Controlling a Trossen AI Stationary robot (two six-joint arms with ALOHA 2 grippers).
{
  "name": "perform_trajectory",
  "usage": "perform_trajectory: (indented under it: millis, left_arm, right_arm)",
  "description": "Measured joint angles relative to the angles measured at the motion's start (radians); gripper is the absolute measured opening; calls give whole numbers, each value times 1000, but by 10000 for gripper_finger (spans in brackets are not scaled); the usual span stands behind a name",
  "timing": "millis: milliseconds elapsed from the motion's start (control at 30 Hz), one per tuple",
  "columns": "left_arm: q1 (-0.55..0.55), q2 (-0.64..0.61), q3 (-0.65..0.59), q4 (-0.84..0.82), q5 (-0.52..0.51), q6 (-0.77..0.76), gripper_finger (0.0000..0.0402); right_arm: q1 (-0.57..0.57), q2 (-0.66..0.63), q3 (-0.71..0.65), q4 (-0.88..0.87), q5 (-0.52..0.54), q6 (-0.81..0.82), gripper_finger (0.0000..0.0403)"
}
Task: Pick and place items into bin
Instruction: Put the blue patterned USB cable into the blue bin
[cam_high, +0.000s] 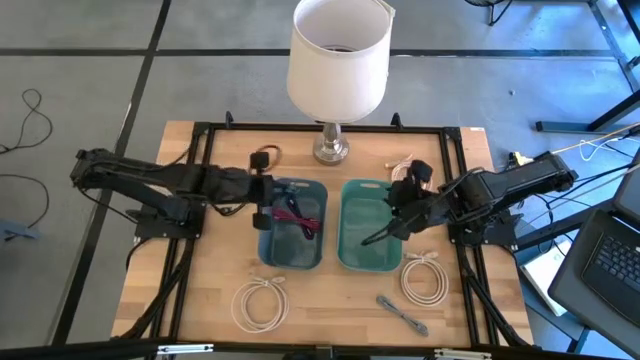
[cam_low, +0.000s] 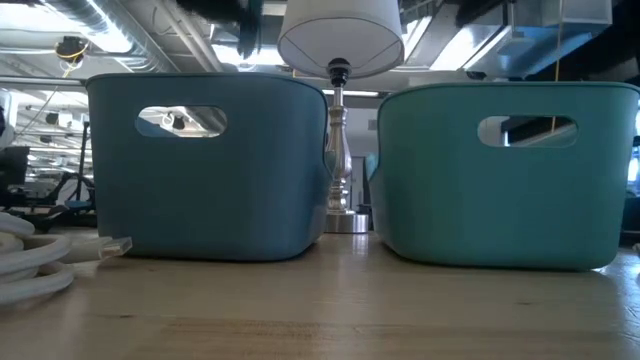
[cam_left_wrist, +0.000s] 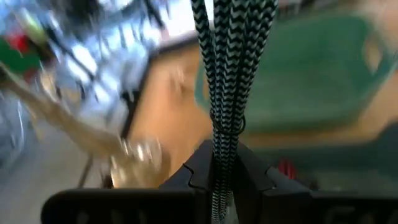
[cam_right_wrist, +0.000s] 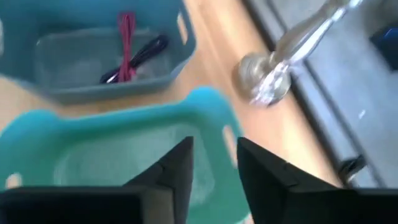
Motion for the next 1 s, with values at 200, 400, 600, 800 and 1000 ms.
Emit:
perform_trajectory:
  millis: [200, 400, 600, 800, 1000]
  left_arm:
    - [88, 172, -1, -45, 97, 11, 25]
    - [111, 315, -1, -78, 181, 13, 25]
    - [90, 400, -1, -188, 163, -2, 25]
    - [71, 418, -1, -228, 154, 9, 25]
    - [51, 418, 93, -307, 88, 84, 25]
  right_arm:
    - [12, 11, 0, -35, -6, 51, 155]
    - [12, 11, 0, -43, 51, 47, 156]
    - [11, 11, 0, -44, 51, 51, 156]
    - [11, 11, 0, -43, 78, 67, 156]
    - [12, 11, 0, -43, 80, 65, 156]
